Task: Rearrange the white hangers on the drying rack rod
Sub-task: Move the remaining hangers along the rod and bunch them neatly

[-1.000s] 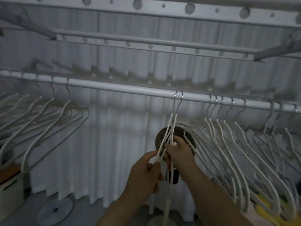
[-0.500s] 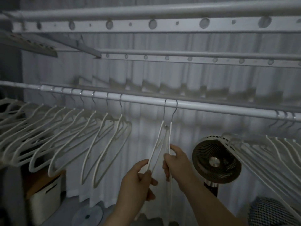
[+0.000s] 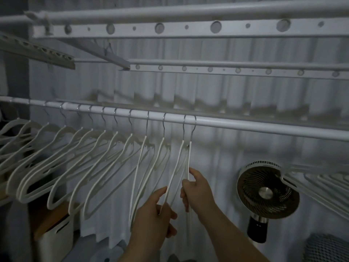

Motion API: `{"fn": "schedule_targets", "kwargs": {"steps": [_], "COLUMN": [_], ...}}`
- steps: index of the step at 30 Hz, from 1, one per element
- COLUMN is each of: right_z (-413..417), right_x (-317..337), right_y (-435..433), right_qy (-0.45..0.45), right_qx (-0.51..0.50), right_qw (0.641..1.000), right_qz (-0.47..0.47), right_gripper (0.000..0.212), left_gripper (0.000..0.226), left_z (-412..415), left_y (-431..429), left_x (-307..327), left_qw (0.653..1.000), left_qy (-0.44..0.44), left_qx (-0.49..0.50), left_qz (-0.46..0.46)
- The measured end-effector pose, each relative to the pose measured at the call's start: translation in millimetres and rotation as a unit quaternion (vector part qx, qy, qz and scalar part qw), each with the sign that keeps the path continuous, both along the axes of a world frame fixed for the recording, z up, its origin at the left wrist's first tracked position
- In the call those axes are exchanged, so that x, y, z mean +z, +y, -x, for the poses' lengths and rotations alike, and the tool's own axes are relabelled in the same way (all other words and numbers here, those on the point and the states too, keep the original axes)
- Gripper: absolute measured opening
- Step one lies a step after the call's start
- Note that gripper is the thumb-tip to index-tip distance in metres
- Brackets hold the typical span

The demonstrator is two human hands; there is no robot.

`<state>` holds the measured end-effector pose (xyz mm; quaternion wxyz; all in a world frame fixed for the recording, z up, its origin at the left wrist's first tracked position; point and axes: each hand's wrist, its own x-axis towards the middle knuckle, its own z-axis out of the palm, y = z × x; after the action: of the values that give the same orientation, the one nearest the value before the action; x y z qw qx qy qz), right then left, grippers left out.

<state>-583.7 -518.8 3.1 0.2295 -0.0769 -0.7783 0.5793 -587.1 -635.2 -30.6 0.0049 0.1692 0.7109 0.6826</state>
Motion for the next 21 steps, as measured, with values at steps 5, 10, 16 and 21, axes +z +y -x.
{"fn": "schedule_targets", "kwargs": {"steps": [5,10,16,21], "right_z": [0.3,-3.7,-8.3,-10.3], "right_x": [0.5,-0.9,-1.7,-3.6], "right_y": [1.1,8.8,15.9,19.0], "right_qy": [0.004,0.010,0.014,0.013], "right_qx": [-0.017,-0.040,-0.055,-0.056], "right_qw": [1.000,0.998,0.996,0.996], "right_qz": [0.018,0.050,0.067,0.071], "right_gripper": [0.042,0.041,0.043,0.042], "left_gripper": [0.034,0.027,0.027,0.028], "left_z": [3.8,2.3,4.7,4.3], "left_y": [-2.0,-1.4,-0.4,1.3], "left_x": [-2.4,1.7,1.7,1.2], "left_qw": [1.000,0.999,1.000,1.000], "left_qy": [-0.007,-0.009,-0.001,0.010], "left_qx": [-0.011,-0.029,-0.013,-0.002], "left_qz": [-0.010,-0.018,-0.010,0.001]}}
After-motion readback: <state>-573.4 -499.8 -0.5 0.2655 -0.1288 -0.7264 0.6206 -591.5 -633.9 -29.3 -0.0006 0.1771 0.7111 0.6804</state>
